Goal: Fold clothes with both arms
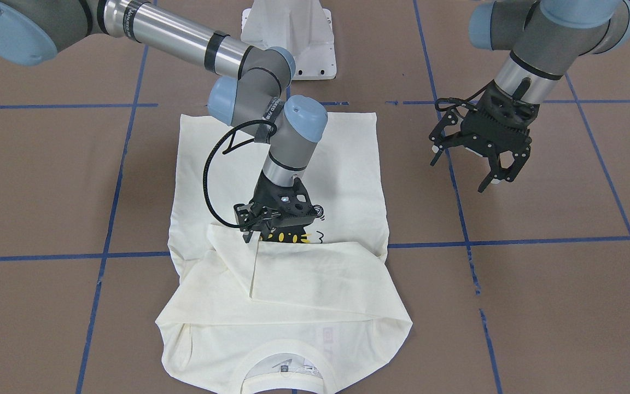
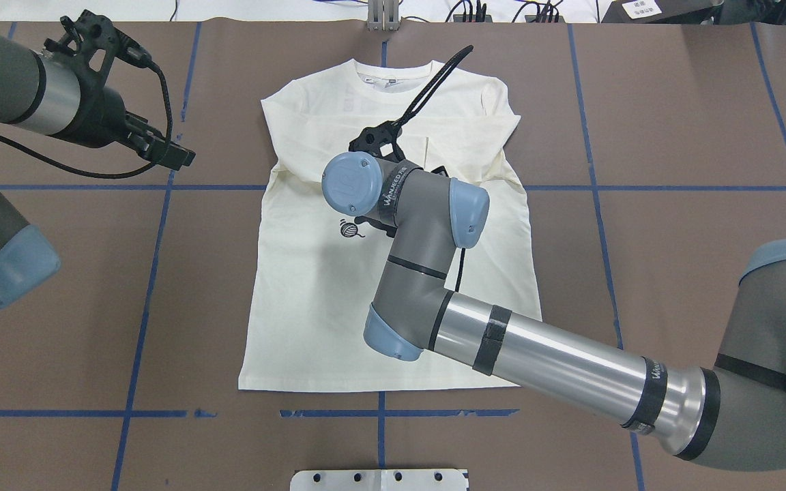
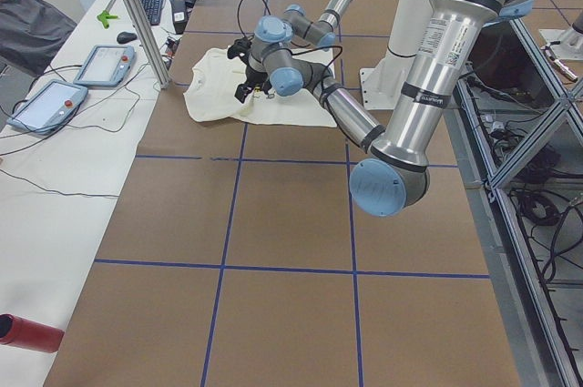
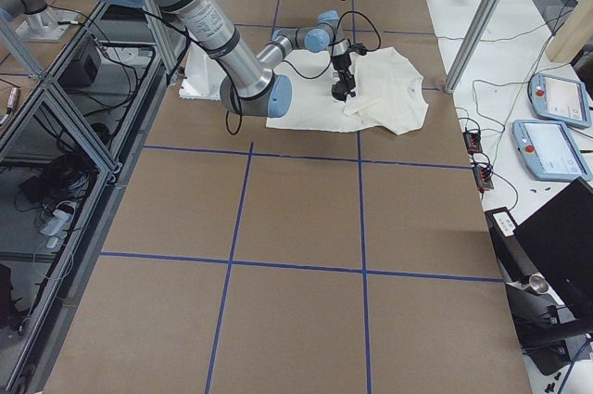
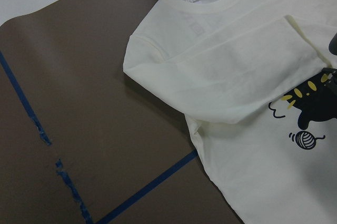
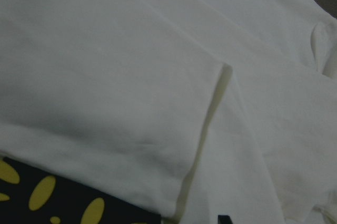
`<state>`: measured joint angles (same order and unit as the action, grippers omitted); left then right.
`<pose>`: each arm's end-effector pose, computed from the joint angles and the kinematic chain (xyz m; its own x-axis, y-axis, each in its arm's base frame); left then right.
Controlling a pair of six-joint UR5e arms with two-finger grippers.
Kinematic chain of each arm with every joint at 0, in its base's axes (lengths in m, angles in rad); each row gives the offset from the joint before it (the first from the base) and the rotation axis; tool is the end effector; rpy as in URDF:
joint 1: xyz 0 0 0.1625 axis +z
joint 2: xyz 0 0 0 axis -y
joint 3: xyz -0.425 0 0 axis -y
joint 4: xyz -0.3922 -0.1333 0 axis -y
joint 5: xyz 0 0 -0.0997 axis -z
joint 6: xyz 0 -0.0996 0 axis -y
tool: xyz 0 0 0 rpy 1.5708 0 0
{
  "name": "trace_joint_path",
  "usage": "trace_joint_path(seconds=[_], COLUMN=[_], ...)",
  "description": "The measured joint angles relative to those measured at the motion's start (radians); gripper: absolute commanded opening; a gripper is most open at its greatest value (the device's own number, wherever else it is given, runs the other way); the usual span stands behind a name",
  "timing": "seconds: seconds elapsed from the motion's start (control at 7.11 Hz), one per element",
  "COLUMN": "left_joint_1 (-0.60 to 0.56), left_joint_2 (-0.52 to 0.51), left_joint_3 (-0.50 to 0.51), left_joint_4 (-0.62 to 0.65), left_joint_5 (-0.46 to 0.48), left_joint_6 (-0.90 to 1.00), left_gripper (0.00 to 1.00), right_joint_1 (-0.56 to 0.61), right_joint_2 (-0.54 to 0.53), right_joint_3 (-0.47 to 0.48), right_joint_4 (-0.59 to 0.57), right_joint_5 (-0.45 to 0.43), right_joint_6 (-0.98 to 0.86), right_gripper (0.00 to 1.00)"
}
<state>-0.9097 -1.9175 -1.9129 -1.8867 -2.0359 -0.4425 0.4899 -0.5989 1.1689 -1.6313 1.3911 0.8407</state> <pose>0.2836 -0.5089 0.2765 0.5685 0.5847 -0.5788 -0.0950 0.7455 0.6597 -0.6490 -0.5173 0.2274 0.9340 -0.2456 0.2594 0.1115 0.8903 0.4416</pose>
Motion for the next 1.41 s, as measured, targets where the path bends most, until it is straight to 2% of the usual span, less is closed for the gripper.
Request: trace_joint_path(seconds=[0.14,0.56,0.84,1.13,1.41], left_joint_1=[0.0,0.0,0.001,0.001,0.002], left_joint_2=[0.0,0.0,-0.001,-0.001,-0.001], left_joint_3=[0.0,0.0,-0.001,-0.005,-0.012], left_joint_4=[0.0,0.0,0.0,0.0,0.0], left_joint_5=[0.0,0.0,-0.001,-0.001,0.0], left_joint_6=[0.0,-0.001,-0.005,-0.012,-0.017], left_gripper=[1.0,1.0,1.0,1.0,1.0], right_joint_1=[-0.001,0.0,0.042,0.108,0.153], right_joint_2=[0.0,0.0,-0.003,-0.056,-0.118], right_joint_3=[0.0,0.006,0.045,0.085,0.091], right_joint_4=[-0.003,-0.012,-0.041,-0.044,0.01], right_joint_5=[0.001,0.002,0.007,0.01,0.01], right_joint_6=[-0.002,-0.007,-0.071,-0.187,-0.261], right_gripper=[0.0,0.0,0.0,0.0,0.0])
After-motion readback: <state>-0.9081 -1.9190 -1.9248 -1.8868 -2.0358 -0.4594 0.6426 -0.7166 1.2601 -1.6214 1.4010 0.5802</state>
